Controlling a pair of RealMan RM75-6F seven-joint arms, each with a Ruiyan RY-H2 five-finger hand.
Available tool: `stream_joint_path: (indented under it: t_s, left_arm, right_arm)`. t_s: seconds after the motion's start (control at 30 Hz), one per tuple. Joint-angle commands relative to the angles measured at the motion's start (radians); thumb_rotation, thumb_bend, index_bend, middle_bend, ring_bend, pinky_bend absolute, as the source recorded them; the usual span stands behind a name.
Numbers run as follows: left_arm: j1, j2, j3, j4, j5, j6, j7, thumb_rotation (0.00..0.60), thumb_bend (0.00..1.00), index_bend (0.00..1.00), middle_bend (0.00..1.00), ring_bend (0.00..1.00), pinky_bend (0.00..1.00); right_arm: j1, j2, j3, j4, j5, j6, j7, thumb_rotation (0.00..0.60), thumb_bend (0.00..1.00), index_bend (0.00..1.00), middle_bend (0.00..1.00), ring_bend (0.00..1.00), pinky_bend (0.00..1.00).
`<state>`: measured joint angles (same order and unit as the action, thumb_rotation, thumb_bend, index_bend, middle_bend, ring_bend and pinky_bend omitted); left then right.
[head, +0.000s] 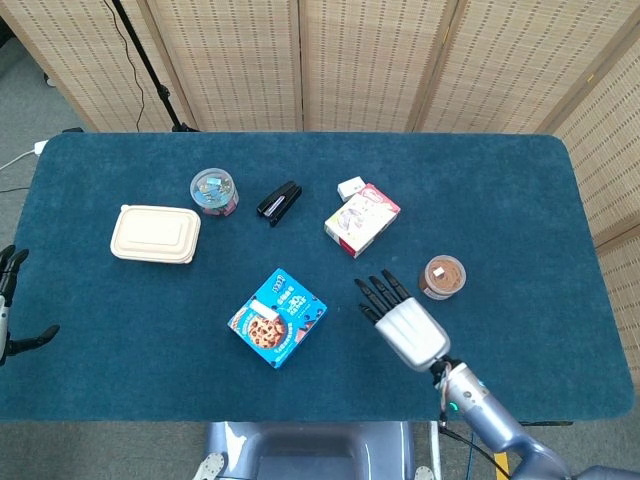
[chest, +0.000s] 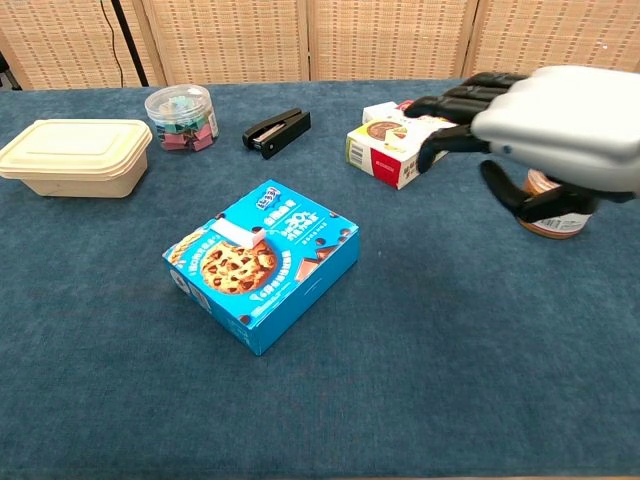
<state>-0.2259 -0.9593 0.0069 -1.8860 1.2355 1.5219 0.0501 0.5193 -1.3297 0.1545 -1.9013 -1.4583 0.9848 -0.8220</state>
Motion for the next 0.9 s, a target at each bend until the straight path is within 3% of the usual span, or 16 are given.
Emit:
stream_joint_path:
  t_s: [0.03, 0.37, 0.9]
  left_arm:
    - [0.003, 0.012, -0.015, 0.009, -0.003, -0.025, -0.025, 0.600, 0.13, 0.00, 0.00, 0.00, 0.00]
    - [0.024, 0.023, -0.033, 0.014, 0.018, -0.055, -0.057, 0.600, 0.13, 0.00, 0.00, 0.00, 0.00]
    - [0.043, 0.038, -0.061, 0.029, 0.027, -0.099, -0.105, 0.600, 0.13, 0.00, 0.00, 0.00, 0.00]
  right_arm:
    - [0.068, -0.090, 0.031, 0.002, 0.070, -0.042, -0.075, 0.600, 0.90, 0.24, 0.00, 0.00, 0.00]
    - [0.214, -0.235, 0.086, 0.037, 0.228, -0.083, -0.172, 0.600, 0.91, 0.26, 0.00, 0.00, 0.00]
    - [0.382, -0.401, 0.072, 0.191, 0.405, -0.064, -0.260, 0.600, 0.91, 0.27, 0.00, 0.00, 0.00]
